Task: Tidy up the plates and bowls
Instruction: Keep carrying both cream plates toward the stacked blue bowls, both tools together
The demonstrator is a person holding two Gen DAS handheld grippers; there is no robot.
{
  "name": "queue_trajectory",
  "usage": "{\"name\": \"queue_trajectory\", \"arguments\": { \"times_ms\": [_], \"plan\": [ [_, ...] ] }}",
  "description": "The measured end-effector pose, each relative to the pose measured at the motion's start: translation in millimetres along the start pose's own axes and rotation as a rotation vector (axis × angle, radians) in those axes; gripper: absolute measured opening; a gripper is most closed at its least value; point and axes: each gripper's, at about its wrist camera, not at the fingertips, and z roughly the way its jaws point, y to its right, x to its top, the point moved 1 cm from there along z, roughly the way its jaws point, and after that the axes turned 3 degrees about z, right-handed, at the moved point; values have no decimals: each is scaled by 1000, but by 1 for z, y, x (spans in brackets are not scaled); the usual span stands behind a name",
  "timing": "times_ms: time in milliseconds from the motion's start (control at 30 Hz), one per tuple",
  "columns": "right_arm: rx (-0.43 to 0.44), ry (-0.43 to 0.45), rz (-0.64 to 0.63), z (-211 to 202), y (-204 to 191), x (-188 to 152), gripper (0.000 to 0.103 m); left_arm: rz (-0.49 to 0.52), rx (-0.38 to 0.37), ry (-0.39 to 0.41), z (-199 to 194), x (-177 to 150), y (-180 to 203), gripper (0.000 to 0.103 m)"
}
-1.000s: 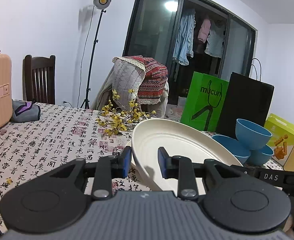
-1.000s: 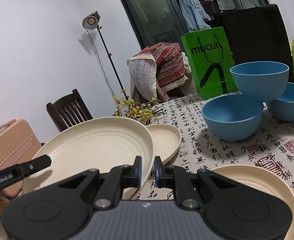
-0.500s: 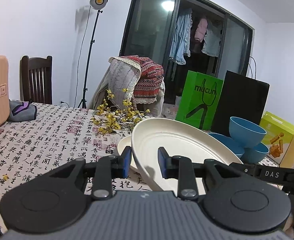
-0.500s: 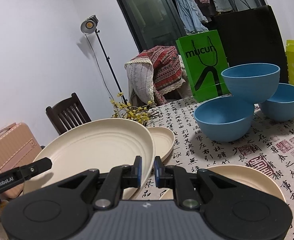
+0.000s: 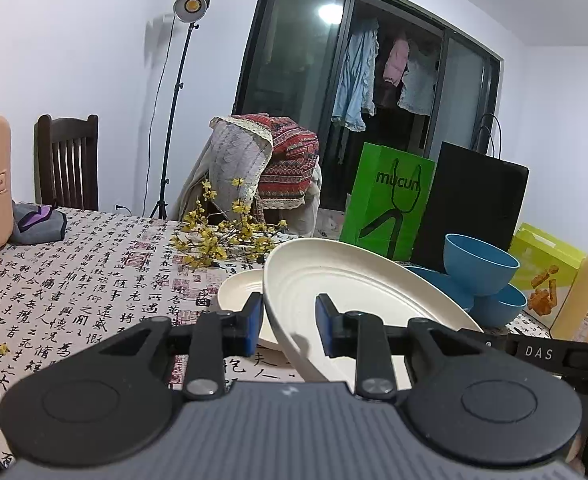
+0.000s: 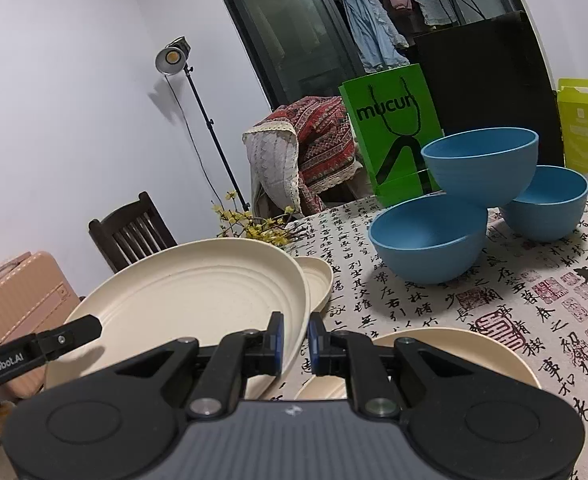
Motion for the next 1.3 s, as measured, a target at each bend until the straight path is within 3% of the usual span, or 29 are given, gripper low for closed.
{"name": "queue_trajectory", "arguments": {
  "times_ms": [1300],
  "plan": [
    [-39, 46, 32, -45, 49, 0, 12, 29, -49, -27, -6, -18, 56, 29]
  ]
}}
